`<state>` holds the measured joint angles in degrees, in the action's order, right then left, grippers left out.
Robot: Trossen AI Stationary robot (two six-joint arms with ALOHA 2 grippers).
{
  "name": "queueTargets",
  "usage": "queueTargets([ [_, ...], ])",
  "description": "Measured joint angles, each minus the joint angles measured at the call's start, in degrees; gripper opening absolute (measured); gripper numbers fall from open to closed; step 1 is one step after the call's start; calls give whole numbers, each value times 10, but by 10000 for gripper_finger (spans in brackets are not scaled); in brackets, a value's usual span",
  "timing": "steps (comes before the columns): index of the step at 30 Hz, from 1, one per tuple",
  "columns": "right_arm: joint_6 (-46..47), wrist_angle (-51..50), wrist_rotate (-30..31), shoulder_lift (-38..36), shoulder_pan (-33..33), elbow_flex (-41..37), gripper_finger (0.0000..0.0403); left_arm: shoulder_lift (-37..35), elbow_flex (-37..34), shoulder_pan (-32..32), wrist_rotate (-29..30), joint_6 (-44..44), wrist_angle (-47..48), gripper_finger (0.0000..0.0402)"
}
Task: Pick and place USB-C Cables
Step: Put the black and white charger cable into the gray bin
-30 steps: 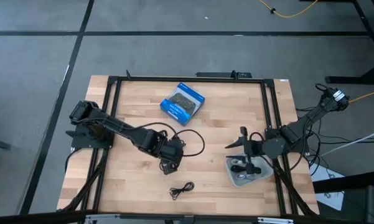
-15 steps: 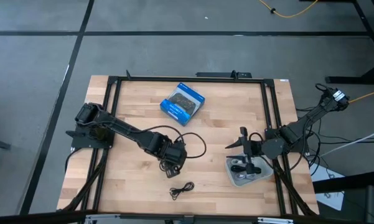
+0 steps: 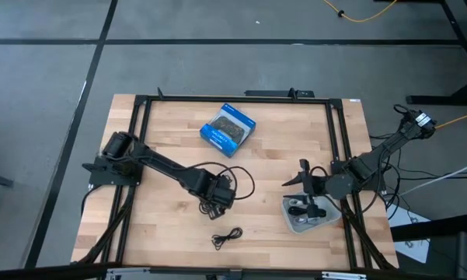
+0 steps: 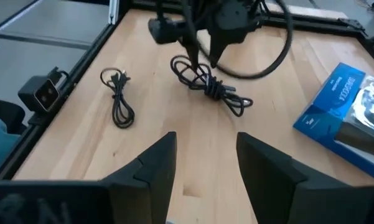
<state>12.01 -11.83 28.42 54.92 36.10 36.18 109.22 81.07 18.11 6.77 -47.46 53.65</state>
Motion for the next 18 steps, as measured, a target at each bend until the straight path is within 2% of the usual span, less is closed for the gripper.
queueTargets([
  [8,2,-4,0,0,0,0,171,23,-1,0,33,-35,60,157],
  [13,14,-6,0,0,0,0,171,31,-1,0,32,-36,61,157],
  [18,17,-6,0,0,0,0,171,60,-1,0,-10,-31,42,157],
])
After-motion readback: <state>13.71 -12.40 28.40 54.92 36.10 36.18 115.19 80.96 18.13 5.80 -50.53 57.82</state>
